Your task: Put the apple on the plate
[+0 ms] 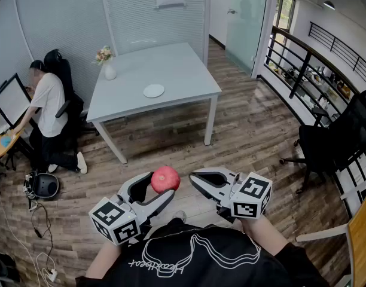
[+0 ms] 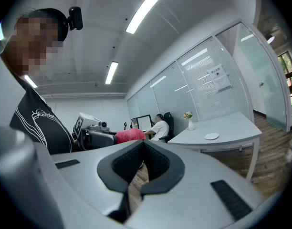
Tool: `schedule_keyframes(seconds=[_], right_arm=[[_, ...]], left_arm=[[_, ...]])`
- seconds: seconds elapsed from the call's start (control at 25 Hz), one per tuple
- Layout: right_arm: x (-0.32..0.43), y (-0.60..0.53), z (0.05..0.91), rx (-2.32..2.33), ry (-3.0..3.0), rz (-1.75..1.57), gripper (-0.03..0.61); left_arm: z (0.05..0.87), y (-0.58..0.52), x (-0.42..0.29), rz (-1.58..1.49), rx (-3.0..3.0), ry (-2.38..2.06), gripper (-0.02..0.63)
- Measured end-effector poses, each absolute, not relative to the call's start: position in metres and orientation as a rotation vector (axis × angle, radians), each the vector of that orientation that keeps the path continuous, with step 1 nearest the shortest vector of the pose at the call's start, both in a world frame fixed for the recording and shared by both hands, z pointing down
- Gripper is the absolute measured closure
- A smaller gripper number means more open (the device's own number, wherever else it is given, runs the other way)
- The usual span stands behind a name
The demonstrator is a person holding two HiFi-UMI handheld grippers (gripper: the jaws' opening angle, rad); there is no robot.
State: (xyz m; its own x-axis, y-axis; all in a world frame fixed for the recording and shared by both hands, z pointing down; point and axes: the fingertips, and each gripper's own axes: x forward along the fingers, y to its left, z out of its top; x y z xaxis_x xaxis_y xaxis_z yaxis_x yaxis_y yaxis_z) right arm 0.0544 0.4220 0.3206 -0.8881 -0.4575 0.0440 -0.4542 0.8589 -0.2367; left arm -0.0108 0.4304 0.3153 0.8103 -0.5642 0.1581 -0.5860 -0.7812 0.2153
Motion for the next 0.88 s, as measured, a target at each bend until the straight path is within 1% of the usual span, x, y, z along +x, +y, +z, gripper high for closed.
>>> schedule_keyframes(seconds=[0.24,0.48,0.68,0.88], right_arm=[[0.065,0.419,0.323,-0.738,2.998,-0.389,0.571],[0.072,0.394,0.334,-0.773,2.983,-0.453,0.571],[0.070,0.347,0.348,-0.793,2.958,-0.536,0.571],[0.067,0.268,0.367,-0.864,2.973,-0.593,0.569]], left_arm=[[0.318,0.427,0.001,0.140,2.760,-0.867,0.304],[0.330,0.399,0.007,0.151,2.746,-0.835,0.304],[0.342,0.349,0.006,0.151,2.730,-0.807,0.304],[0.360,0.271,-0.002,0.171,2.684,-0.805,0.304]])
